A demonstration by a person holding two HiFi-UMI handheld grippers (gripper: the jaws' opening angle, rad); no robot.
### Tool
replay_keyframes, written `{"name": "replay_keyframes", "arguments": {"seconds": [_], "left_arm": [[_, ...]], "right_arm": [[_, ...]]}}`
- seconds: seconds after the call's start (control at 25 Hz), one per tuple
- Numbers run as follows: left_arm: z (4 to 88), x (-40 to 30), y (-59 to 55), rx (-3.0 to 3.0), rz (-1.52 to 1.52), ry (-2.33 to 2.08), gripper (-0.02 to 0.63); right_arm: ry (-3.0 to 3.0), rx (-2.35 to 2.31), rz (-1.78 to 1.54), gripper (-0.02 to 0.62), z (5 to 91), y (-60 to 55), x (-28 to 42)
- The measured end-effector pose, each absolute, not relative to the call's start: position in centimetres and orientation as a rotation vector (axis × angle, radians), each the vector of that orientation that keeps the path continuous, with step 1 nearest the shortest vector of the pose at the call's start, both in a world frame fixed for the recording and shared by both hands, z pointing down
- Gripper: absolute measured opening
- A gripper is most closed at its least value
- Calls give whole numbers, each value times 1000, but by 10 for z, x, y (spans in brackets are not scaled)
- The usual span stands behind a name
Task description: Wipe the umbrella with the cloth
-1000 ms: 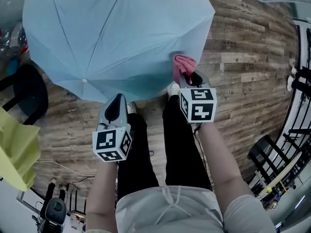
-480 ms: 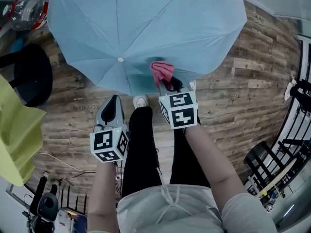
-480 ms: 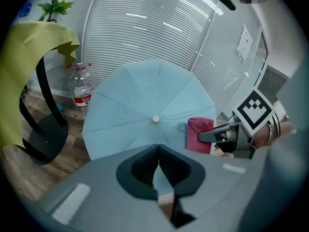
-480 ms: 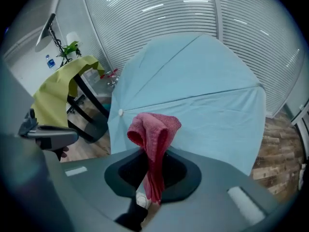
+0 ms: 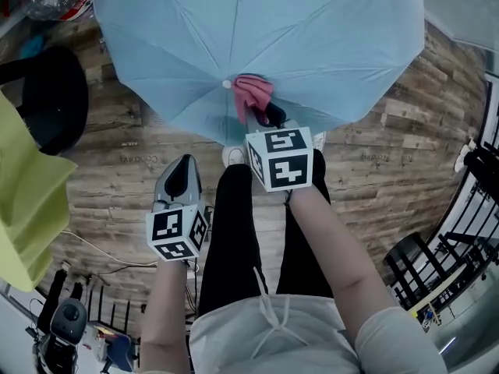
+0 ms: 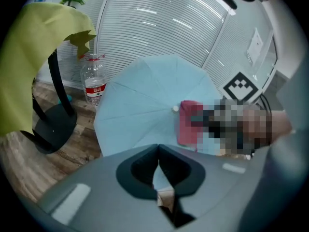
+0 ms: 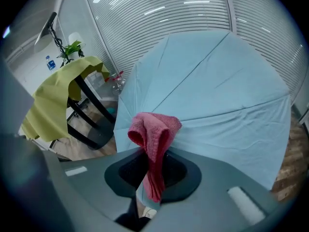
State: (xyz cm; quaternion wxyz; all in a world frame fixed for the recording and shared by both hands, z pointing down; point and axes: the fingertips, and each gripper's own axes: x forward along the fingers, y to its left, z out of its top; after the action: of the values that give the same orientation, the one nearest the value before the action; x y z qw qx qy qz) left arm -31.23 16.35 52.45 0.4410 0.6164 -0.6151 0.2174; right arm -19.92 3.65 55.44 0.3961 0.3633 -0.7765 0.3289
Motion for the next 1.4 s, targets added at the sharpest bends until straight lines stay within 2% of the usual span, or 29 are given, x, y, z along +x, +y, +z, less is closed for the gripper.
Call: {"name": "replay_keyframes", "arguments": {"seconds": [0.68,1.4], "left_arm": [[526,-250,140,1533,560,-1493,8],[540,-94,104,1603,616,-1383,8]], "right_arm": [[-1927,909,896,64,580,31,-116],[-1853,934,990,64,603,21,41]]}}
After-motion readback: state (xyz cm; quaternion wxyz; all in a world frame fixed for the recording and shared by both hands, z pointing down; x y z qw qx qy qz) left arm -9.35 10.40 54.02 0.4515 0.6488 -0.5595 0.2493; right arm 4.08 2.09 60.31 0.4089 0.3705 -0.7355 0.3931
